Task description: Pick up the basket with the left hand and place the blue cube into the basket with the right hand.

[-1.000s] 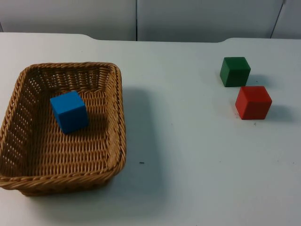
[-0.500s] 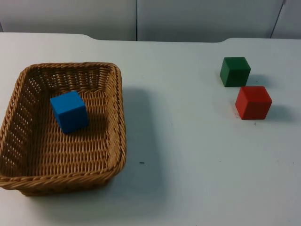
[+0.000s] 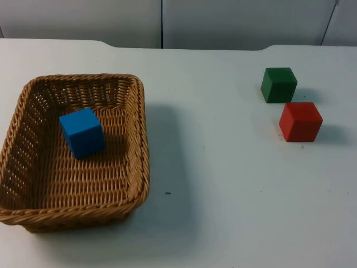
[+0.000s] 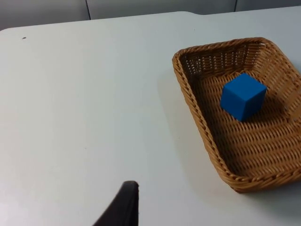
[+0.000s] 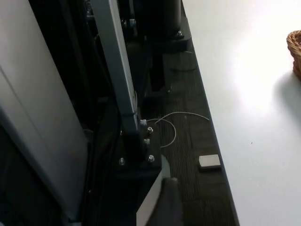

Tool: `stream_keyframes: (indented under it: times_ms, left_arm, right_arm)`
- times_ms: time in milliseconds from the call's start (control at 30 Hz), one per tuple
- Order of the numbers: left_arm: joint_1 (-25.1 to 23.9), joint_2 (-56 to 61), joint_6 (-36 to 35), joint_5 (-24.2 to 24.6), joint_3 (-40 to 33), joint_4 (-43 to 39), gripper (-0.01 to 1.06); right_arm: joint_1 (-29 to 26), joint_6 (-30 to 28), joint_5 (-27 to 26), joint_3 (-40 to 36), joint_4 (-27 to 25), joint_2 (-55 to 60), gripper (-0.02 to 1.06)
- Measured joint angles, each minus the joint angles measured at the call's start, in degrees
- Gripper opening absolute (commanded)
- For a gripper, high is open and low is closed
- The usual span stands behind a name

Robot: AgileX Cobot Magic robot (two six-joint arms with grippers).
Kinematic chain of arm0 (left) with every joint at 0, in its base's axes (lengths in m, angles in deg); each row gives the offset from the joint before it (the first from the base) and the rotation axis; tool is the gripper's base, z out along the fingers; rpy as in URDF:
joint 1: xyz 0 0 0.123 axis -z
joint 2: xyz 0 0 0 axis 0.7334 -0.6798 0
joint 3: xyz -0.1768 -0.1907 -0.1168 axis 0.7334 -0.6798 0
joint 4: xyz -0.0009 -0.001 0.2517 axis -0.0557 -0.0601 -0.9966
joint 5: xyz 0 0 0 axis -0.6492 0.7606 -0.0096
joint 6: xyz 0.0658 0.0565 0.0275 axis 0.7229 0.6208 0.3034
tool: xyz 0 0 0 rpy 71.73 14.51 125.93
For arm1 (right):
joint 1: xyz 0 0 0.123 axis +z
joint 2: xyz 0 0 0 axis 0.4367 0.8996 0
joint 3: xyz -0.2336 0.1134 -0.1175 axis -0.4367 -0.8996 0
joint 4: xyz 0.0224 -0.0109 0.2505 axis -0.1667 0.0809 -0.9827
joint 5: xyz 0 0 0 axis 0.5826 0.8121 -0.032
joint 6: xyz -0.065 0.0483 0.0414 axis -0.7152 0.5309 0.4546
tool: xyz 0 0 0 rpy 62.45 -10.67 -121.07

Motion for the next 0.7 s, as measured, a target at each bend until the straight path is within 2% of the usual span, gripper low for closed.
stream_keyframes:
  times_ms: [700]
  left_arm:
    - [0.0,0.0,-0.13,0.0,-0.12,-0.11,1.05]
  right_arm:
    - [0.0,0.43,-0.12,0.0,0.12,0.0,0.7]
